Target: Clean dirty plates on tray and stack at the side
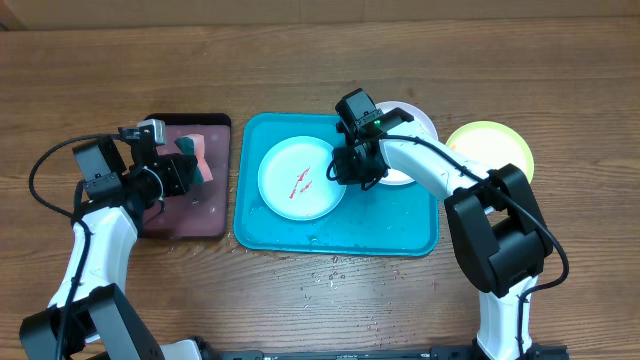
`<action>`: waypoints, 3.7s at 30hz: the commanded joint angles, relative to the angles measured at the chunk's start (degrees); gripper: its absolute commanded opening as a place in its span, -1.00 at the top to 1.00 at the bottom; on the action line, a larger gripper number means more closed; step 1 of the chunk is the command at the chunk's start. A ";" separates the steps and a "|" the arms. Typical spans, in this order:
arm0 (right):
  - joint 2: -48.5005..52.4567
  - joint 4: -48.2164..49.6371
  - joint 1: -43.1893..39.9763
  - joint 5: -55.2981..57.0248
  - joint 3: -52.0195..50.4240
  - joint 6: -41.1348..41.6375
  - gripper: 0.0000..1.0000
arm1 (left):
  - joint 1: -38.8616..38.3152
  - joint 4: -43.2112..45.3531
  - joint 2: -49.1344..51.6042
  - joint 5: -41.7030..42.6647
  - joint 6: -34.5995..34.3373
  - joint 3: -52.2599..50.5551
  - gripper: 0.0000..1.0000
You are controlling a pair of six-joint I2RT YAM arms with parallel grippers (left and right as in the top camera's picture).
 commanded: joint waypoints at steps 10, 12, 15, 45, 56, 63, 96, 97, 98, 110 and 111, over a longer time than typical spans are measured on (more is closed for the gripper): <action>-2.08 0.31 0.33 0.02 0.48 0.04 0.84 | 0.26 0.37 0.13 1.88 0.57 -0.20 0.92; -2.08 0.31 0.33 0.00 0.48 0.04 0.84 | 0.26 0.37 0.13 1.88 0.57 -0.20 0.92; -2.08 0.31 0.33 0.00 0.48 0.04 0.84 | 0.26 0.35 0.13 1.42 0.22 -0.20 0.92; -2.08 0.26 0.44 -6.51 0.48 1.79 0.85 | -41.07 -14.56 5.64 -27.87 -9.03 13.42 0.92; -2.08 0.02 0.44 -6.49 0.48 1.77 0.85 | -43.34 -12.26 16.76 -30.75 -6.86 13.42 0.92; -2.08 0.02 0.44 -6.49 0.50 1.77 0.85 | -41.40 -15.47 17.70 -43.78 -8.74 14.21 0.92; -2.08 -0.17 0.44 -6.49 0.48 1.75 0.85 | -41.57 -21.79 22.56 -42.75 -15.37 22.45 0.92; -2.08 -0.17 0.44 -6.49 0.48 1.75 0.85 | -40.96 -22.34 22.56 -43.63 -15.37 22.51 0.92; -2.08 -0.17 0.44 -6.49 0.48 1.75 0.85 | -40.41 -22.86 22.53 -43.82 -15.30 22.67 0.92; -2.08 -0.15 0.44 -6.47 0.48 1.73 0.85 | -40.02 -31.87 17.25 -33.42 -9.44 27.82 0.92; -2.08 -0.15 0.44 -6.47 0.48 1.73 0.85 | -40.39 -31.76 17.14 -32.61 -9.46 27.78 0.92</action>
